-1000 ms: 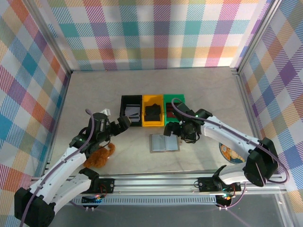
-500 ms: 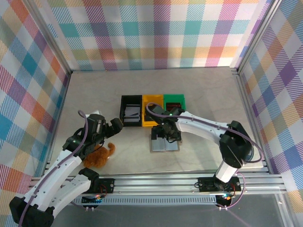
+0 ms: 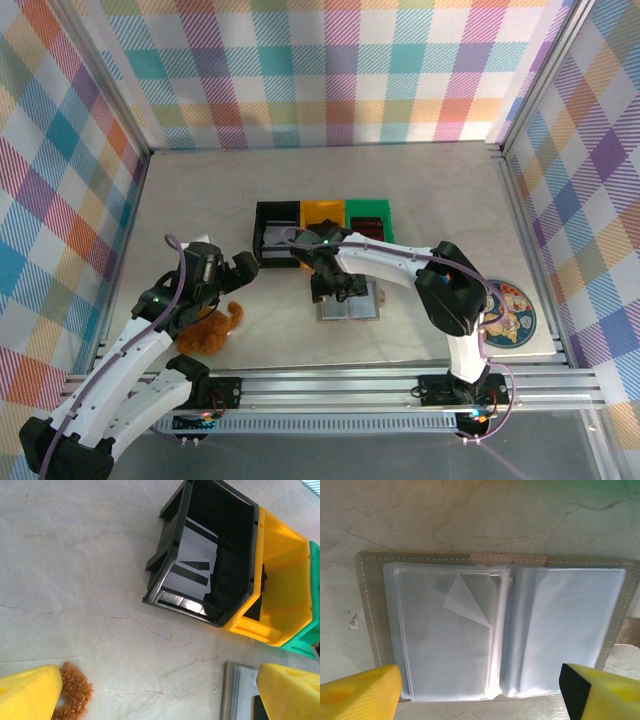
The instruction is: Take the credit cards out of the card holder
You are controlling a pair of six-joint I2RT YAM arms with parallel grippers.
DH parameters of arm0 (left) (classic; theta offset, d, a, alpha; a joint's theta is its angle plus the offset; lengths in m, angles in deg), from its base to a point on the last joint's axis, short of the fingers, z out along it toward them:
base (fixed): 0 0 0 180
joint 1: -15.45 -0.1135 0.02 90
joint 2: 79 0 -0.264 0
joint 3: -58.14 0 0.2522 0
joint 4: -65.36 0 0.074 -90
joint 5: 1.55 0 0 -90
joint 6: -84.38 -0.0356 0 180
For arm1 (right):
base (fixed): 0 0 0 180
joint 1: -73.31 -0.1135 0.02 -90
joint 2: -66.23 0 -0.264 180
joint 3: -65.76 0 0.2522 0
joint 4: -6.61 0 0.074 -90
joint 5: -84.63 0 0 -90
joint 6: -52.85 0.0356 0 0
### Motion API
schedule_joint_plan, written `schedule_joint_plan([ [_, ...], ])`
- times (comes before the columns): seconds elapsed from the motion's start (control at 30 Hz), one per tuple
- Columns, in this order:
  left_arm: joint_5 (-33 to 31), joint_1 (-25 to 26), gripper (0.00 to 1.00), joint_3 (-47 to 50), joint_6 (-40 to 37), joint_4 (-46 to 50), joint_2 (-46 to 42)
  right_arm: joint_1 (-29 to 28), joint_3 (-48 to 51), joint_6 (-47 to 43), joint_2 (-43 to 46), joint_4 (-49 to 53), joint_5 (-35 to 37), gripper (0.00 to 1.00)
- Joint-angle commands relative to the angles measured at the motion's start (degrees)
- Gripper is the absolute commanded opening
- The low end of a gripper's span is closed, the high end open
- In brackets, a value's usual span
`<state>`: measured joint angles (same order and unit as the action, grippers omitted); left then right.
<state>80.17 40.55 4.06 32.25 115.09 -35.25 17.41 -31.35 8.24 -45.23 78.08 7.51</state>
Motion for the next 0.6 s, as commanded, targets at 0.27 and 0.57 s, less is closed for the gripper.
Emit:
schedule_joint_plan([
  [0.27,-0.1,0.1,1.00,-0.3,-0.7,0.7,-0.6,-1.5,-2.3,-1.4,-2.9,2.3,0.2,0.84],
  [0.57,0.6,0.1,1.00,0.5,-0.2,0.3,-0.1,-1.6,-2.0,-1.9,-4.5,1.4,1.0,0.80],
])
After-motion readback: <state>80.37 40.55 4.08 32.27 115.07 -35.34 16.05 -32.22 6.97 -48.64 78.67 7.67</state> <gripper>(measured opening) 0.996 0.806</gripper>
